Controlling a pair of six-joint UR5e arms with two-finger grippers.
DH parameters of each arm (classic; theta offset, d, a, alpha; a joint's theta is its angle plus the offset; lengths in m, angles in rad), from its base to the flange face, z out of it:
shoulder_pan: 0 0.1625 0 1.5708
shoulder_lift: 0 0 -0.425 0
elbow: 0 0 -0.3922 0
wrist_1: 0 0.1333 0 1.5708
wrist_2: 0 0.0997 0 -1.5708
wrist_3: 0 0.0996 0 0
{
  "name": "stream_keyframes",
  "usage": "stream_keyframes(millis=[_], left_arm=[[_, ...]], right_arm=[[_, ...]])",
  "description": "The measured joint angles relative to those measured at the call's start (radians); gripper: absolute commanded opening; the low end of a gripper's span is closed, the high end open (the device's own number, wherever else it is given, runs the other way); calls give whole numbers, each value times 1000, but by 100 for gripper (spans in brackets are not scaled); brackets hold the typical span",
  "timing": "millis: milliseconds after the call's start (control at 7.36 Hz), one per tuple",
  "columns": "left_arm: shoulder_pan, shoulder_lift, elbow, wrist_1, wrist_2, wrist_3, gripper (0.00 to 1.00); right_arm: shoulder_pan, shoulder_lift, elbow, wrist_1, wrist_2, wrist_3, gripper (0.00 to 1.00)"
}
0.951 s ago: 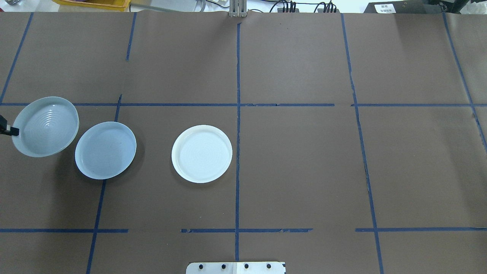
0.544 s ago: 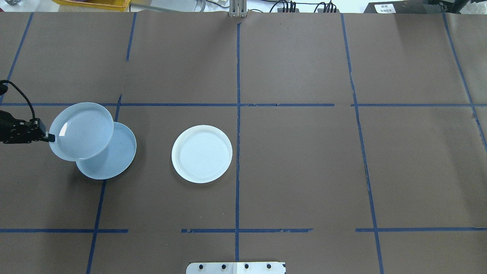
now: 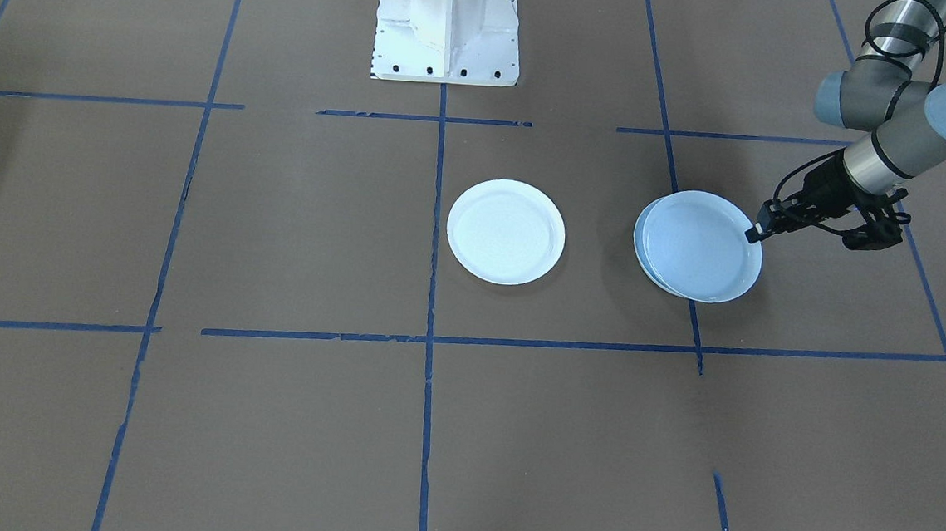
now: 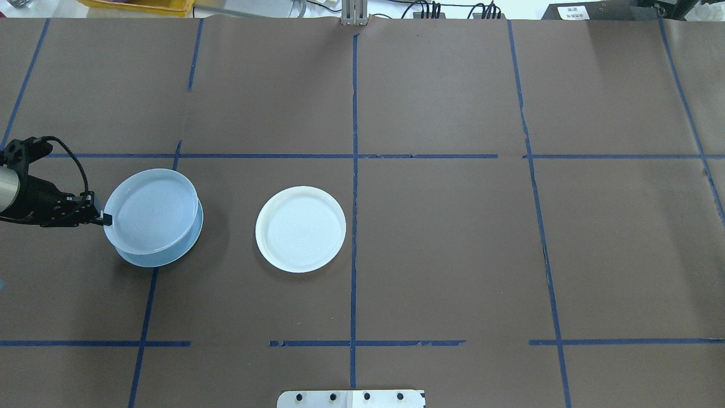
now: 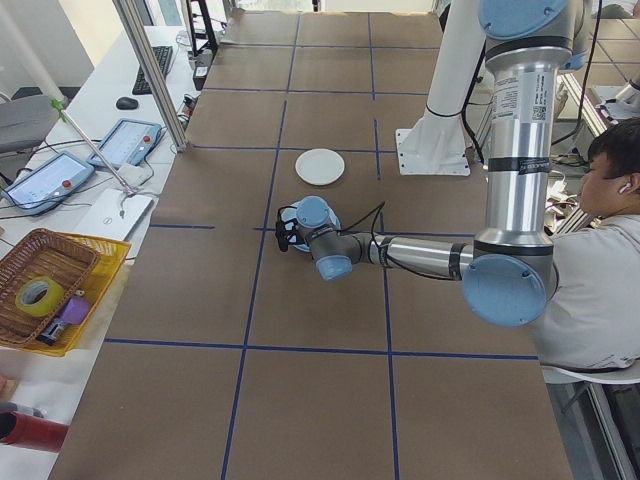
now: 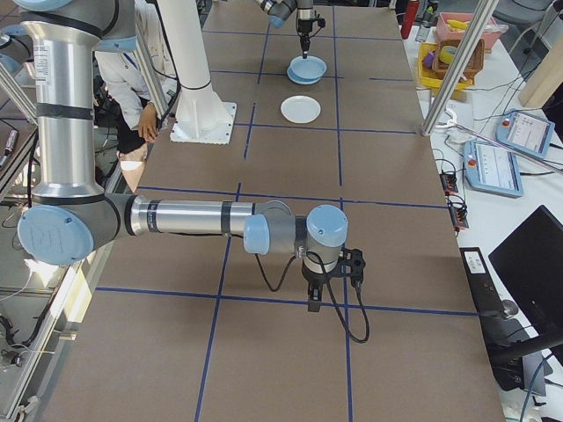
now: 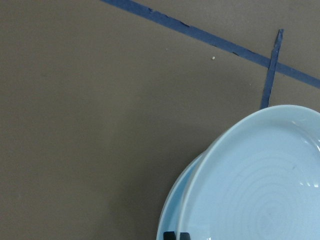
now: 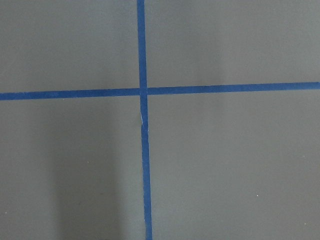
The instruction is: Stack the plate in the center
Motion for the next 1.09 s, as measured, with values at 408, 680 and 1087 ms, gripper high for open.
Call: stream_keyframes(millis=[408,680,1087], left_arm=[[26,-7,-17,3,12,2,100],[29,-70,-70,30,12,-59,100],[96,-276,-97,230,110,-228,100]], right_arm=[[0,0,0,0,0,0,100],[0,0,0,0,0,0,100],[0,0,0,1,0,0,100]])
